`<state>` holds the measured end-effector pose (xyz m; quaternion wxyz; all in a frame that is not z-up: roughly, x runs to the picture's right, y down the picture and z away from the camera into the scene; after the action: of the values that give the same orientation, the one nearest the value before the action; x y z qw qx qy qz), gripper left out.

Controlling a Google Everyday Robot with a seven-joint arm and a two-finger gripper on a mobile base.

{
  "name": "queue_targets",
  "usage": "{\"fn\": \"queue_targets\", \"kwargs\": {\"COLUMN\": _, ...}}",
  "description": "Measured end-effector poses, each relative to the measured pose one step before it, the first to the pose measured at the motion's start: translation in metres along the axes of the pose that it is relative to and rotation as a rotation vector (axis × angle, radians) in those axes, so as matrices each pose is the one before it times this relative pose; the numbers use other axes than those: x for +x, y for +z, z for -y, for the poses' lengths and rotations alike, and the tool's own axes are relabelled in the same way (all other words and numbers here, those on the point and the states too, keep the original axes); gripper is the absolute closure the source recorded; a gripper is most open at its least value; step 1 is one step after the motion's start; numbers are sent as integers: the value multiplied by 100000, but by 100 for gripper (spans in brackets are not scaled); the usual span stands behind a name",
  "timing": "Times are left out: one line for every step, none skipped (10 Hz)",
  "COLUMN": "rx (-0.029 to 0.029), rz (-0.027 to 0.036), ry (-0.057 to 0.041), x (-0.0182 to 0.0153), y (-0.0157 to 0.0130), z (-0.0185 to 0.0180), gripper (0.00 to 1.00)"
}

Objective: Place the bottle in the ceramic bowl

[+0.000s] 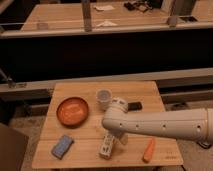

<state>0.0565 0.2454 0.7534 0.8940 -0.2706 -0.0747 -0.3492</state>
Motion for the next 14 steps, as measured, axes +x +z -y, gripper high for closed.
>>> {"fn": "queue_targets", "kwargs": {"rx": 467, "rz": 570, "ry": -462, "x": -355, "y": 400, "z": 34, "gripper": 20}}
{"fn": "queue_targets", "kwargs": {"rx": 645, "rz": 549, "ry": -475, "x": -303, "y": 287, "z": 70, "gripper": 20}}
{"fn": "queue_targets", "kwargs": {"rx": 220, "rz": 506, "ry": -404, "x": -237, "y": 284, "z": -18, "gripper": 20}}
{"fn": "queue_targets", "kwargs": {"rx": 302, "rz": 687, "ry": -266, "x": -238, "y": 299, "z": 7, "gripper": 20}}
{"fn": "queue_targets", "kwargs": {"rx": 45, "rz": 735, "ry": -227, "x": -132, "y": 480, "z": -145, "gripper": 20}}
{"fn": "queue_targets", "kwargs": {"rx": 165, "rz": 417, "ry": -490, "x": -130, "y": 305, "z": -41, "gripper": 20}}
{"fn": "queue_targets", "kwargs": {"rx": 632, "rz": 439, "ry": -480, "x": -217, "y": 84, "z": -19, "gripper": 20}}
{"fn": "queue_targets", "kwargs": {"rx": 247, "rz": 277, "ry": -197, "x": -78, "y": 134, "z": -46, "gripper": 20}}
{"fn": "queue_targets", "kwargs": {"rx": 307, "rz": 553, "ry": -204, "x": -134, "y": 247, "z": 18, "gripper": 20}}
{"fn": "queue_targets", "kwargs": {"rx": 114, "rz": 682, "ry": -295, "x": -177, "y": 273, "z": 13, "gripper": 20}}
{"fn": "queue_targets", "kwargs": {"rx": 120, "rz": 477, "ry": -296, "x": -141, "y": 245, "z": 26, "gripper": 20}}
{"fn": "queue_targets", "kwargs": {"rx": 226, "rz": 705, "ry": -347, "x": -226, "y": 461, "z": -61, "gripper": 22}}
{"fn": "queue_targets", "kwargs": {"rx": 270, "rz": 341, "ry": 38, "x": -187, "y": 204, "z": -94, "gripper": 30}}
{"fn": "queue_targets", "kwargs": {"rx": 159, "rz": 228, "ry": 312, "x": -108, "y": 144, "z": -59, "gripper": 39}}
